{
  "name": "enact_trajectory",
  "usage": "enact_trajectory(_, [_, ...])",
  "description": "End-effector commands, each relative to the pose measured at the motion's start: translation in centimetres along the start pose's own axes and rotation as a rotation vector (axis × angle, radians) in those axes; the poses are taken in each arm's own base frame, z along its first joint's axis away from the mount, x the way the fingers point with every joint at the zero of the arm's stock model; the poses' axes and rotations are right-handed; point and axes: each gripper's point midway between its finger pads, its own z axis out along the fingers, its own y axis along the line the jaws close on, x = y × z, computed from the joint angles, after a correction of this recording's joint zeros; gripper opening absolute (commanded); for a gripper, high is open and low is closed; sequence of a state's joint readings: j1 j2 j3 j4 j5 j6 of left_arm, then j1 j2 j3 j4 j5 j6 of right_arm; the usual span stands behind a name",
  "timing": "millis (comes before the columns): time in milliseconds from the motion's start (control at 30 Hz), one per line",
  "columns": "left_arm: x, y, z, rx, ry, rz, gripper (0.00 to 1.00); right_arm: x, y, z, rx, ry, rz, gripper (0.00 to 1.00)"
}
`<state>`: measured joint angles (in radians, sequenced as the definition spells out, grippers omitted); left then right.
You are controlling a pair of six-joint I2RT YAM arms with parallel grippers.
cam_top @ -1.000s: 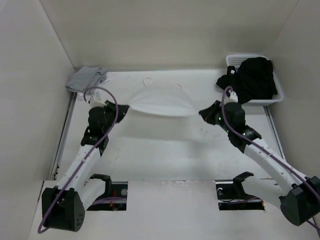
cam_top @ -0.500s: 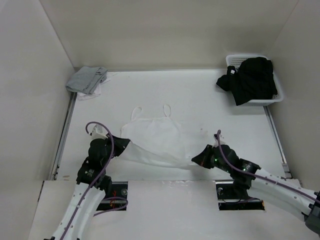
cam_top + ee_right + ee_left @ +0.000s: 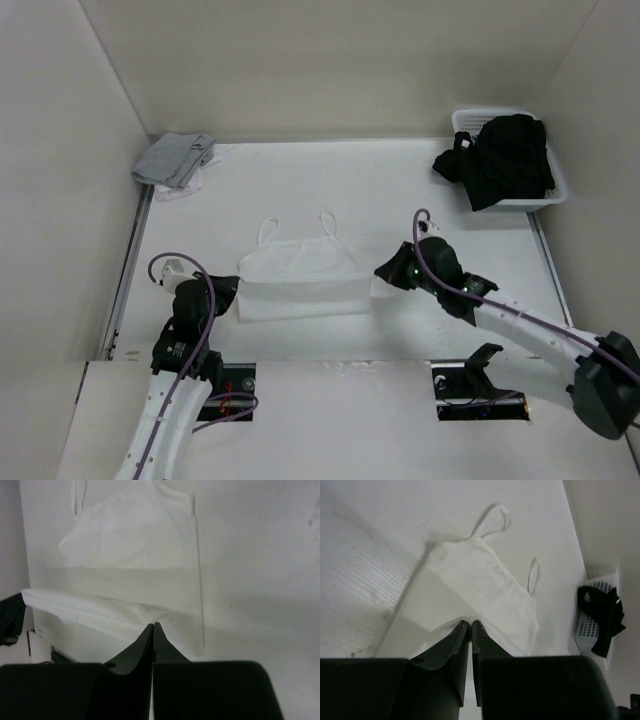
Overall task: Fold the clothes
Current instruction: Fold the tank top
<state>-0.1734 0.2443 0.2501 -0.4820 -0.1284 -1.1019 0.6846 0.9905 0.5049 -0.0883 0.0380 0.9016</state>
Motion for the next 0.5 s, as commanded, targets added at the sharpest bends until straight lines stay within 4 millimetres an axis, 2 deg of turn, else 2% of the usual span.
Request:
enact_trajectory(0, [-3.5,-2.2,0.8,0.036,-0.129,-0.05,0.05,-4.9,3.0,2.3,-0.101,-0.081,-0.073,0.02])
enact_trajectory(133, [-4.3,-2.9,3.9,0.03,-0.136,-0.064,0.05,-7.4,3.0,6.0,-0.092,-0.071,-0.065,0.01])
enact_trajectory(267, [-5.4,-4.2,6.6,0.04,-0.149,-0.068,0.05,-9.5,2.9,8.8,-0.075,-0.077,-0.06,0.01])
enact_trajectory(400, [-7.3,-5.2,8.6,0.035,-0.188,-0.07,0.05,-10.8,2.9,11.1,-0.072,-0.067,-0.047,0.01])
enact_trajectory(467, [-7.6,-5.5,9.6,0.029,-0.191,-0.058,0.06,-11.3,2.8,12.4,-0.068,-0.063,-0.038,0.01])
